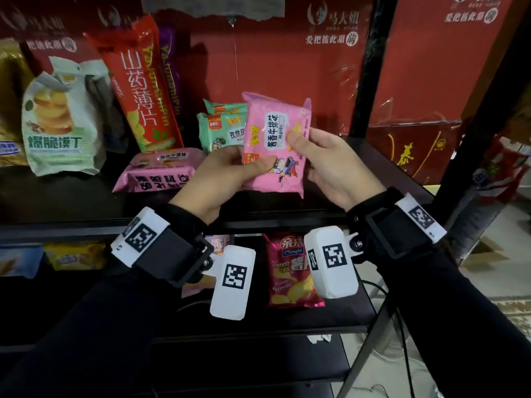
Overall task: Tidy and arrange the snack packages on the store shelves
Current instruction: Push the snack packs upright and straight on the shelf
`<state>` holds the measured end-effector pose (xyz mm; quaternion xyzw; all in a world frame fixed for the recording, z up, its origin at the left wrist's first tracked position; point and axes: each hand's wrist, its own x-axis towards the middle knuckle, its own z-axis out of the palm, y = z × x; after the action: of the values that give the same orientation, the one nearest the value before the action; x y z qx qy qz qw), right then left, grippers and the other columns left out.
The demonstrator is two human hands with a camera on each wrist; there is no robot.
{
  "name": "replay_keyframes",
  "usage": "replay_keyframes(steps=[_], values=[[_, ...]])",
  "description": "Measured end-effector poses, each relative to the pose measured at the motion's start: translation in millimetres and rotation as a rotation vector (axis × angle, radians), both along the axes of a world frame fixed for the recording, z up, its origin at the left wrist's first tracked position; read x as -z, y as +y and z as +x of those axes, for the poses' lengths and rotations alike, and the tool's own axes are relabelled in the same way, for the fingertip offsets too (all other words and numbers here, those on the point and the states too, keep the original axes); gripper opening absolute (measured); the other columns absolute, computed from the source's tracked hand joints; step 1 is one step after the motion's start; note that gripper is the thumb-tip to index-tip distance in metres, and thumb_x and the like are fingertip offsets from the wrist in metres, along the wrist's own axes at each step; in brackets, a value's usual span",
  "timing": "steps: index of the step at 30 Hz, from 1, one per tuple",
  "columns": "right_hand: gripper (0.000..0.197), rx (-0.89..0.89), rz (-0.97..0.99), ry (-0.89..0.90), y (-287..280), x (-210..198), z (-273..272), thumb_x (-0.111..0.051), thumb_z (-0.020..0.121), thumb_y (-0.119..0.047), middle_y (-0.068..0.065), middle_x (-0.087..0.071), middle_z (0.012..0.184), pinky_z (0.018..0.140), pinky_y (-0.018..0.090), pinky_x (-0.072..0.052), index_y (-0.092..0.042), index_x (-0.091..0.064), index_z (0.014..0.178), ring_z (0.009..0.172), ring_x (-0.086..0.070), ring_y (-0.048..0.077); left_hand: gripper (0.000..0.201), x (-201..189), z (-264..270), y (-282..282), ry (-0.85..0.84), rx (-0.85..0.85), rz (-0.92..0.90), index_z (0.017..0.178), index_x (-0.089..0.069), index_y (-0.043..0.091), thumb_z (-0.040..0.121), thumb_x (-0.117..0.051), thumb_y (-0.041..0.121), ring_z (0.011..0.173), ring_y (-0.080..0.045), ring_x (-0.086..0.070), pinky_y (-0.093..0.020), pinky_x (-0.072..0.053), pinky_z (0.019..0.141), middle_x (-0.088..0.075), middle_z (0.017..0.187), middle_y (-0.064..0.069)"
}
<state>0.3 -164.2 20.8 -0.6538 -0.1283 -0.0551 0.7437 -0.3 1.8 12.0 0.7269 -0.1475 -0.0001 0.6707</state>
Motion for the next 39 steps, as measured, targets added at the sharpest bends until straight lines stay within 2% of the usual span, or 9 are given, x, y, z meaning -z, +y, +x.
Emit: replay_keyframes(steps=[5,8,11,17,22,27,31,35,39], values=[[0.028,0.011,-0.074,-0.045,7,-1,-1,-0.057,0.092,-0.007,0.016,-0.066,0.116,0.094,0.047,-0.051,-0.003,-0.06,0.12,0.106,-0.064,0.031,0.03,-22,-1,-3,-0.077,-0.017,-0.085,0.116,-0.063,0.01,0.088,-0.068,0.019,0.1,-0.022,-0.07,-0.042,-0.055,0.091,-0.073,0.109,-0.007],[0.032,-0.031,-0.044,-0.04,9,-7,-1,-0.058,0.092,-0.008,0.012,-0.067,0.115,0.094,0.044,-0.052,-0.006,-0.057,0.124,0.102,-0.066,0.025,0.025,-26,-1,-4,-0.125,-0.048,-0.156,0.113,-0.062,0.002,0.09,-0.064,0.013,0.103,-0.03,-0.068,-0.05,-0.052,0.095,-0.07,0.11,-0.016],[0.02,-0.045,0.029,-0.041,8,-17,-2,-0.06,0.092,-0.019,0.001,-0.072,0.097,0.094,0.039,-0.052,-0.012,-0.063,0.111,0.089,-0.068,0.014,0.027,-22,-2,-4,-0.123,-0.038,-0.171,0.114,-0.06,0.001,0.089,-0.065,0.009,0.106,-0.033,-0.066,-0.053,-0.049,0.097,-0.068,0.112,-0.019],[0.011,-0.018,0.01,-0.08,15,-20,-4,-0.057,0.093,-0.013,0.005,-0.068,0.095,0.097,0.044,-0.049,-0.009,-0.062,0.102,0.091,-0.065,0.019,0.033,-24,-5,-5,-0.117,0.021,-0.302,0.121,-0.057,0.001,0.09,-0.063,0.013,0.107,-0.03,-0.066,-0.046,-0.051,0.097,-0.067,0.116,-0.017],[0.016,-0.029,0.14,-0.061,17,-27,-3,-0.057,0.093,-0.014,0.012,-0.067,0.095,0.089,0.052,-0.051,-0.003,-0.059,0.104,0.087,-0.065,0.025,0.007,-28,-5,-11,-0.161,-0.022,-0.383,0.096,-0.064,0.009,0.094,-0.057,0.009,0.098,-0.03,-0.066,-0.049,-0.051,0.095,-0.069,0.102,-0.015],[0.008,-0.041,0.341,-0.098,18,-26,0,-0.056,0.093,-0.008,0.007,-0.069,0.08,0.069,0.034,-0.057,-0.008,-0.058,0.086,0.069,-0.067,0.019,0.012,-32,-4,-13,-0.116,0.048,-0.454,0.095,-0.064,0.01,0.096,-0.055,0.017,0.085,-0.019,-0.069,-0.036,-0.058,0.082,-0.072,0.092,-0.007],[0.007,-0.026,0.361,-0.108,16,-21,1,-0.057,0.093,-0.011,0.006,-0.07,0.085,0.078,0.036,-0.056,-0.009,-0.062,0.088,0.076,-0.068,0.018,0.022,-36,-3,-10,-0.109,0.043,-0.458,0.1,-0.064,0.007,0.099,-0.051,0.025,0.093,-0.023,-0.068,-0.04,-0.054,0.093,-0.071,0.099,-0.011],[0.008,0.039,0.276,-0.121,20,-18,1,-0.06,0.092,-0.018,0.005,-0.072,0.091,0.094,0.041,-0.052,-0.012,-0.065,0.091,0.089,-0.068,0.02,0.02,-36,1,-11,-0.129,-0.035,-0.489,0.09,-0.064,0.008,0.099,-0.051,0.019,0.078,-0.018,-0.069,-0.034,-0.058,0.078,-0.073,0.085,-0.006],[0.015,0.01,0.086,-0.082,20,-8,-1,-0.065,0.089,-0.021,0.007,-0.073,0.1,0.089,0.039,-0.055,-0.012,-0.065,0.1,0.094,-0.07,0.022,0.02,-36,2,-12,-0.148,-0.067,-0.484,0.091,-0.065,0.007,0.099,-0.05,0.019,0.072,-0.018,-0.068,-0.034,-0.058,0.071,-0.071,0.083,-0.008]])
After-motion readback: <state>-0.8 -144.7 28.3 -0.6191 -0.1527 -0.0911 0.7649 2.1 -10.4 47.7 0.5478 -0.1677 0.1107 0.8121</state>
